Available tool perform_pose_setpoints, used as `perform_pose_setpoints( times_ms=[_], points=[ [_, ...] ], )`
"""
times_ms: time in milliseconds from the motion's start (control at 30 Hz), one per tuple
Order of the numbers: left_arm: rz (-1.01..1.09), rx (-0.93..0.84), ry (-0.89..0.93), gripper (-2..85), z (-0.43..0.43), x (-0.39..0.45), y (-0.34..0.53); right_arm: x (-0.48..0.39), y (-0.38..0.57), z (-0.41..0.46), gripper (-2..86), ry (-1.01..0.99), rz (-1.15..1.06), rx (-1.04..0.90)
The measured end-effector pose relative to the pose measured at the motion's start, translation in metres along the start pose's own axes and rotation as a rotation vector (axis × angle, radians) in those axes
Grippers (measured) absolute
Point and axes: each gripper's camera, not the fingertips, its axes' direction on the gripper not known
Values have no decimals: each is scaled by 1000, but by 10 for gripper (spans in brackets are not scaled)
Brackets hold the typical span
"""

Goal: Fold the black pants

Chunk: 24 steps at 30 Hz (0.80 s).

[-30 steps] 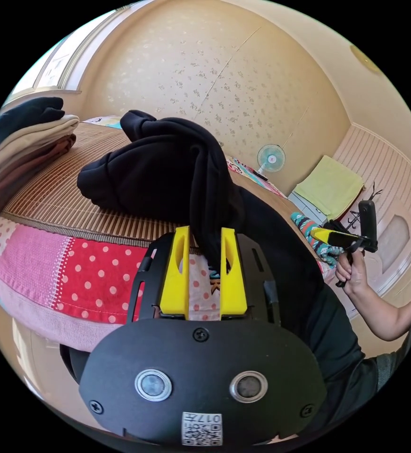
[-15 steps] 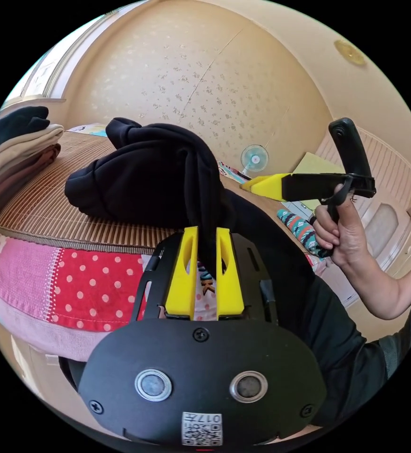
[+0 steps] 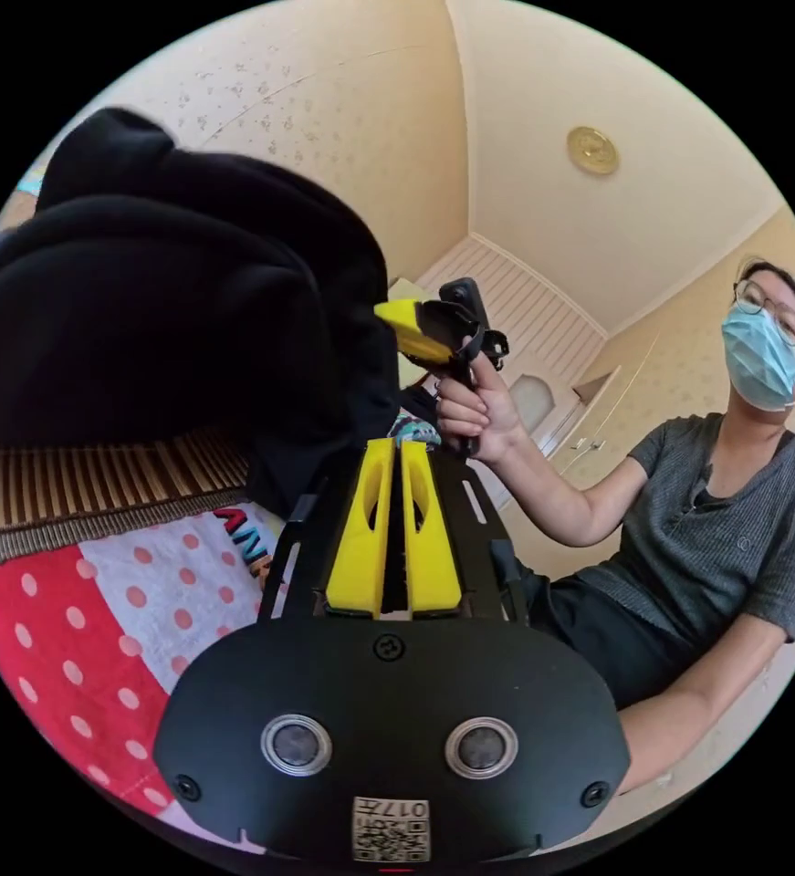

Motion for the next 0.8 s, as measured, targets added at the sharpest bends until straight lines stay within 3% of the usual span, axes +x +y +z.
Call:
perform_pose_setpoints(
  times_ms=[100,367,500,667,800],
  points=[
    [-39,27,-14,77,-9,-6,-5,43,17,-52,36,-110,122,179],
    [-173,172,27,107,-32,-28,-7,98,101,-150,34,80,249,450],
    [-212,194,-6,135,-33,-29,-10,122,163,-197,36,164,416,619],
    [-181,-20,-102,167,12,-12,-34,132,187,-212,48,215,508,625],
    [-152,-124,-98,170,52,4,-40,115,190,-207,116,128,280,613]
  ],
)
